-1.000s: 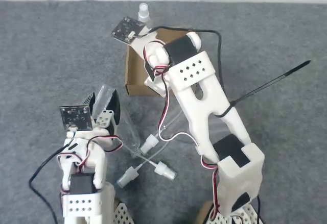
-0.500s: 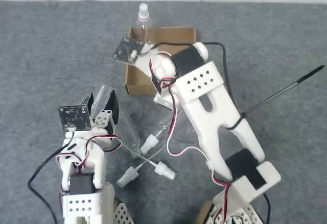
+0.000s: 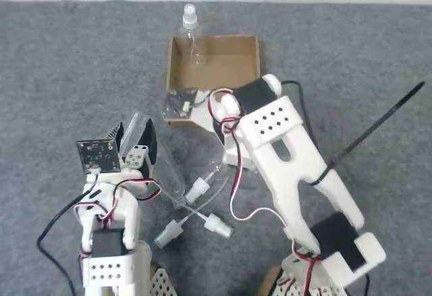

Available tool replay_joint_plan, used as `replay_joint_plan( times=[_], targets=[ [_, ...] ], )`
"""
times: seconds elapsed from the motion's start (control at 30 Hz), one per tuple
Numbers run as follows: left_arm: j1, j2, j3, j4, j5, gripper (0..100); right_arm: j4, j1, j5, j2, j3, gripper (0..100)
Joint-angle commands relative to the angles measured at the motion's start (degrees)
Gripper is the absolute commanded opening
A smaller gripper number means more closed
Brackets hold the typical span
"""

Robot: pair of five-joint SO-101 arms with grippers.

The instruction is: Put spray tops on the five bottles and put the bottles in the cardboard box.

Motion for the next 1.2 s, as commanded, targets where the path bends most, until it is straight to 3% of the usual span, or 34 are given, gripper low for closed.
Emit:
replay_joint_plan(
  times=[0.0,0.3,1.17],
  targets=[
    [-0.26,-0.79,-0.22,-1.93,-0.62,20,1.80,2.86,4.57,-5.05,2.11,31.4],
    [-0.26,-0.79,-0.22,-1.93,-0.62,20,1.63,6.73,12.66,-7.78,8.79,31.4],
    [-0.26,-0.79,-0.22,-1.93,-0.62,20,-18.59,6.81,22.95,-15.52,34.02,31.4]
  ],
)
